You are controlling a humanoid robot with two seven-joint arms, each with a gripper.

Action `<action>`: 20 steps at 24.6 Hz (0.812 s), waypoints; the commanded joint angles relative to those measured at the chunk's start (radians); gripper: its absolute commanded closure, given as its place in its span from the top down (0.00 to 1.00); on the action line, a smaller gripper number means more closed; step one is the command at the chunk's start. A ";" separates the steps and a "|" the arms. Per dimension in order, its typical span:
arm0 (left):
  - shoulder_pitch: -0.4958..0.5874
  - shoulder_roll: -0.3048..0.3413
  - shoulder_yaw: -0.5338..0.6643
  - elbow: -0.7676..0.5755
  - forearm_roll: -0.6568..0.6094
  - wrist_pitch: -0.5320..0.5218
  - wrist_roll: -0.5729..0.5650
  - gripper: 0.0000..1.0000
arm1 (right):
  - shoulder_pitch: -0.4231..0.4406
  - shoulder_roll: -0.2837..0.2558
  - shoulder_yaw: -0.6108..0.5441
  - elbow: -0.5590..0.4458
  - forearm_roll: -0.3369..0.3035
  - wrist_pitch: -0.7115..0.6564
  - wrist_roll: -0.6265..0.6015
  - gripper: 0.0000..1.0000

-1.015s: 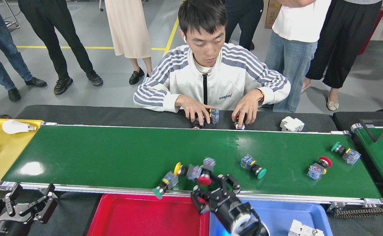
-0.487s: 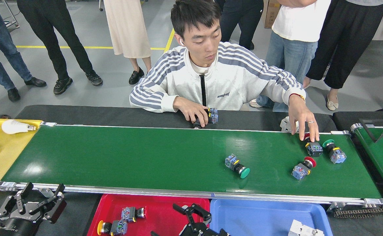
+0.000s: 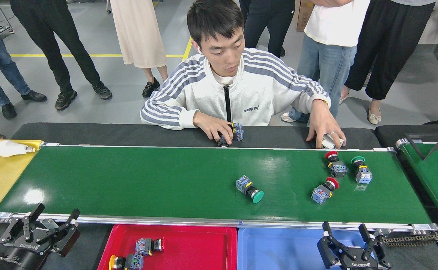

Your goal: Pick switch part from conveyor to tray

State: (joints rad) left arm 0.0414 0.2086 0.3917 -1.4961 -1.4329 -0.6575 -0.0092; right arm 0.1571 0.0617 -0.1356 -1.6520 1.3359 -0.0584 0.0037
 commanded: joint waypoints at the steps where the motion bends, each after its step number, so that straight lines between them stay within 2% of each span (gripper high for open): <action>1: -0.017 0.000 -0.065 -0.033 0.003 -0.036 -0.006 1.00 | -0.065 -0.011 0.024 0.014 0.022 0.046 0.050 1.00; 5: -0.052 -0.023 -0.272 -0.069 -0.003 -0.017 -0.012 1.00 | -0.191 -0.005 0.136 0.120 0.071 0.126 0.102 1.00; 10: -0.147 -0.095 -0.459 -0.061 -0.006 0.042 -0.140 1.00 | -0.335 -0.011 0.306 0.284 0.075 0.296 0.110 0.99; 12: -0.167 -0.121 -0.499 -0.059 -0.023 0.068 -0.156 1.00 | -0.358 -0.014 0.329 0.316 0.074 0.296 0.111 0.83; 14: -0.190 -0.161 -0.527 -0.036 -0.090 0.102 -0.156 1.00 | -0.361 -0.029 0.352 0.322 0.069 0.293 0.113 0.53; 16: -0.219 -0.213 -0.533 0.008 -0.152 0.122 -0.158 1.00 | -0.361 -0.056 0.372 0.321 0.066 0.279 0.114 0.31; 18: -0.255 -0.250 -0.530 0.057 -0.190 0.122 -0.156 1.00 | -0.358 -0.075 0.375 0.321 0.066 0.247 0.117 0.20; 20: -0.281 -0.258 -0.527 0.103 -0.192 0.128 -0.158 1.00 | -0.353 -0.074 0.375 0.311 0.065 0.221 0.117 0.13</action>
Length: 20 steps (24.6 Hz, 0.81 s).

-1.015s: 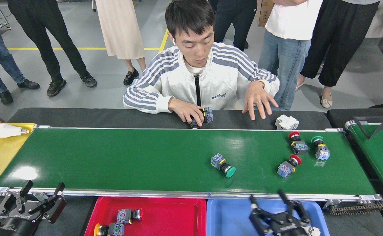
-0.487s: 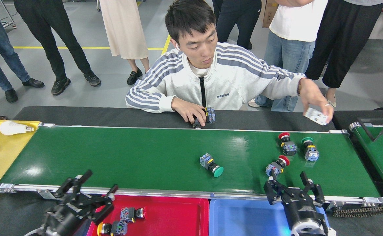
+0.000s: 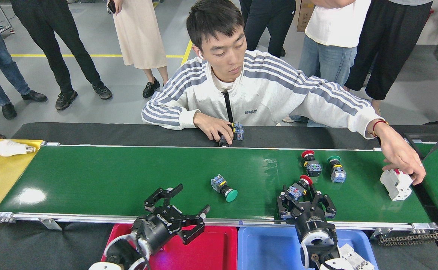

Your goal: Pick switch part from conveyor to tray

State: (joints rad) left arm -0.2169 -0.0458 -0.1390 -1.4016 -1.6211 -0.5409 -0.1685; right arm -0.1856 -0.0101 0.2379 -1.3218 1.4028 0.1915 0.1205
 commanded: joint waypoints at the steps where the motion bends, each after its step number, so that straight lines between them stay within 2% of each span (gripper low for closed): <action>1: -0.032 -0.003 0.006 0.026 -0.003 0.018 0.001 1.00 | -0.006 -0.001 0.001 -0.025 -0.002 -0.040 -0.001 0.11; 4: -0.061 -0.003 0.007 0.082 -0.003 0.067 0.001 1.00 | 0.017 -0.001 0.001 -0.088 -0.004 -0.104 -0.002 0.07; 9: -0.085 0.003 0.021 0.142 -0.003 0.079 0.001 1.00 | 0.158 0.012 0.024 -0.292 -0.025 -0.419 0.004 0.05; 11: -0.096 0.003 0.032 0.164 -0.003 0.079 0.001 1.00 | 0.187 0.022 0.087 -0.323 -0.024 -0.517 0.018 0.09; 12: -0.104 0.003 0.036 0.184 -0.003 0.082 0.001 1.00 | 0.187 0.036 0.135 -0.321 -0.022 -0.526 0.021 0.44; 13: -0.119 0.003 0.036 0.204 -0.003 0.087 0.001 1.00 | 0.187 0.058 0.182 -0.317 -0.016 -0.518 0.022 1.00; 18: -0.188 0.006 0.038 0.296 0.000 0.136 0.003 0.99 | 0.178 0.064 0.297 -0.297 -0.016 -0.527 0.027 1.00; 19: -0.193 0.007 0.039 0.303 0.003 0.136 0.004 0.97 | 0.178 0.064 0.299 -0.297 -0.016 -0.527 0.027 1.00; 20: -0.193 0.011 0.039 0.303 0.006 0.134 0.004 0.89 | 0.178 0.065 0.296 -0.300 -0.016 -0.527 0.027 1.00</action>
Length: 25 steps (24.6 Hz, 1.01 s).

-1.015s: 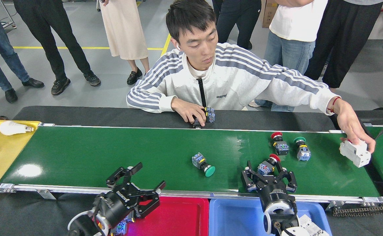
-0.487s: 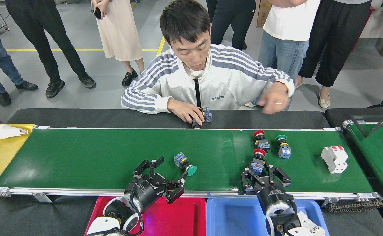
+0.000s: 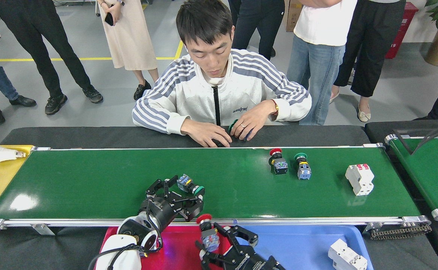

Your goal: Pick switch part from conveyor to tray

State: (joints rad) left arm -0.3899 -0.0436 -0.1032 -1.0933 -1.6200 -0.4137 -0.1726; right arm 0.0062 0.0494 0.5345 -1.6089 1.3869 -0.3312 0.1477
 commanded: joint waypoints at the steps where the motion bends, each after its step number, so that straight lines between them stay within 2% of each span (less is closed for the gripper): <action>1: -0.017 0.010 0.003 -0.005 0.006 0.006 0.008 0.79 | -0.012 0.007 -0.002 -0.017 -0.005 -0.003 -0.002 1.00; 3: -0.004 0.010 0.002 -0.011 0.009 0.001 0.012 0.65 | -0.002 0.003 -0.034 -0.042 -0.015 0.012 -0.010 1.00; 5: 0.017 0.017 0.003 -0.025 0.017 -0.010 0.012 0.43 | 0.052 0.001 -0.201 -0.071 -0.017 0.093 -0.011 1.00; 6: 0.026 0.025 0.002 -0.042 0.029 -0.020 0.012 0.36 | 0.080 0.007 -0.255 -0.077 -0.017 0.127 -0.011 1.00; 7: 0.046 0.042 0.003 -0.079 0.060 -0.054 0.012 0.24 | 0.106 0.013 -0.334 -0.085 -0.017 0.179 -0.020 1.00; 9: 0.094 0.074 0.003 -0.158 0.123 -0.120 0.010 0.17 | 0.126 0.018 -0.452 -0.082 -0.017 0.276 -0.066 1.00; 11: 0.155 0.110 0.000 -0.250 0.147 -0.185 0.008 0.18 | 0.155 0.015 -0.533 -0.074 -0.017 0.336 -0.082 1.00; 12: 0.201 0.133 0.002 -0.313 0.152 -0.235 0.008 0.19 | 0.159 0.015 -0.561 -0.074 -0.019 0.348 -0.080 1.00; 13: 0.256 0.163 0.007 -0.381 0.158 -0.292 0.008 0.24 | 0.159 0.013 -0.582 -0.074 -0.017 0.351 -0.080 1.00; 14: 0.296 0.185 0.014 -0.427 0.167 -0.330 0.008 0.39 | 0.159 0.015 -0.590 -0.072 -0.019 0.351 -0.080 1.00; 15: 0.350 0.200 0.034 -0.484 0.173 -0.356 0.007 0.80 | 0.158 0.015 -0.594 -0.071 -0.019 0.353 -0.080 1.00; 16: 0.396 0.195 0.056 -0.530 0.173 -0.358 0.008 1.00 | 0.153 0.013 -0.594 -0.066 -0.017 0.353 -0.079 1.00; 19: 0.491 0.194 0.076 -0.603 0.173 -0.366 0.008 1.00 | 0.118 0.012 -0.594 -0.034 -0.014 0.354 -0.073 1.00; 22: 0.502 0.180 0.088 -0.605 0.173 -0.344 0.010 1.00 | 0.040 0.007 -0.591 0.030 -0.005 0.356 -0.051 1.00; 25: 0.511 0.139 0.183 -0.600 0.173 -0.247 0.012 1.00 | -0.060 0.003 -0.590 0.109 -0.002 0.359 -0.025 1.00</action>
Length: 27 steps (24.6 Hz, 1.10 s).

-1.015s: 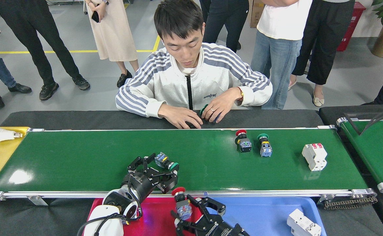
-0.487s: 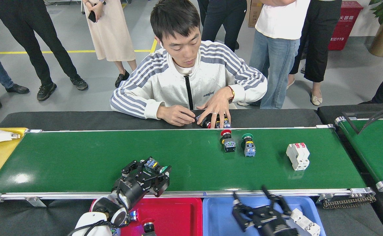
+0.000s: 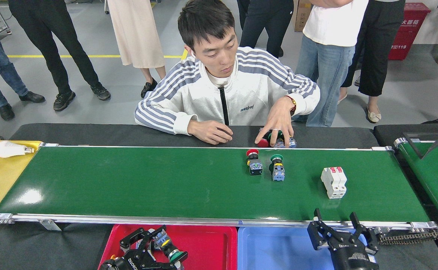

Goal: Pick switch part from conveyor to tray
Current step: 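Grasp the white breaker module with the right gripper, place it in the blue tray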

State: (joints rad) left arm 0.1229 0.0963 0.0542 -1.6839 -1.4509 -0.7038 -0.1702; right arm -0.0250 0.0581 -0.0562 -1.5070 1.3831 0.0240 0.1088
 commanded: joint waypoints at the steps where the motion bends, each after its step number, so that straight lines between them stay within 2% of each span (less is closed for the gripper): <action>1: 0.000 -0.012 0.052 -0.010 0.003 0.053 0.009 1.00 | -0.065 -0.011 0.006 0.036 0.002 0.019 0.025 1.00; 3: 0.003 -0.032 0.127 -0.005 0.000 0.118 0.011 1.00 | -0.114 -0.020 0.009 0.085 0.001 0.048 0.040 0.95; 4: 0.006 -0.055 0.177 -0.002 0.001 0.193 0.012 1.00 | -0.133 -0.023 0.016 0.105 0.002 0.053 0.043 0.81; 5: 0.007 -0.070 0.211 0.000 0.001 0.256 0.014 1.00 | -0.142 -0.024 0.027 0.117 0.002 0.051 0.046 0.59; 6: 0.006 -0.076 0.243 0.000 0.001 0.313 0.015 1.00 | -0.145 -0.032 0.049 0.130 0.002 0.051 0.046 0.31; 7: 0.006 -0.075 0.262 -0.002 0.001 0.349 0.015 1.00 | -0.142 -0.052 0.078 0.133 0.001 0.048 0.046 0.17; 9: 0.007 -0.070 0.263 -0.008 -0.006 0.359 0.017 1.00 | -0.138 -0.093 0.118 0.130 -0.010 0.048 0.046 0.06; 11: 0.003 -0.069 0.242 -0.013 -0.031 0.357 0.015 1.00 | -0.136 -0.096 0.122 0.125 -0.010 0.047 0.043 0.02; 13: -0.035 -0.072 0.171 -0.013 -0.100 0.360 0.015 1.00 | -0.134 -0.095 0.125 0.111 -0.010 0.045 0.038 0.02; 15: -0.097 -0.076 0.121 -0.002 -0.160 0.366 0.012 1.00 | -0.119 -0.095 0.130 0.074 -0.010 0.044 0.038 0.02; 17: -0.155 -0.099 0.082 0.033 -0.195 0.368 -0.002 1.00 | -0.064 -0.095 0.159 -0.005 -0.010 0.042 0.037 0.02; 20: -0.224 -0.142 0.038 0.089 -0.198 0.383 -0.043 1.00 | 0.080 -0.096 0.226 -0.177 -0.012 0.010 0.034 0.04; 21: -0.250 -0.147 0.024 0.115 -0.198 0.394 -0.057 1.00 | 0.142 -0.096 0.248 -0.240 -0.010 -0.018 0.034 0.10; 22: -0.272 -0.150 0.009 0.147 -0.198 0.414 -0.060 1.00 | 0.191 -0.090 0.265 -0.269 -0.007 -0.049 0.031 0.28; 24: -0.301 -0.150 -0.016 0.202 -0.198 0.463 -0.060 1.00 | 0.208 -0.070 0.295 -0.263 -0.007 -0.091 0.025 1.00; 27: -0.344 -0.148 -0.056 0.282 -0.197 0.518 -0.060 1.00 | 0.217 -0.064 0.318 -0.263 -0.007 -0.150 0.023 1.00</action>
State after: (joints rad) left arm -0.1982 -0.0518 0.0074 -1.4107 -1.6471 -0.2209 -0.2309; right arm 0.1968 -0.0122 0.2603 -1.7540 1.3755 -0.0888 0.1437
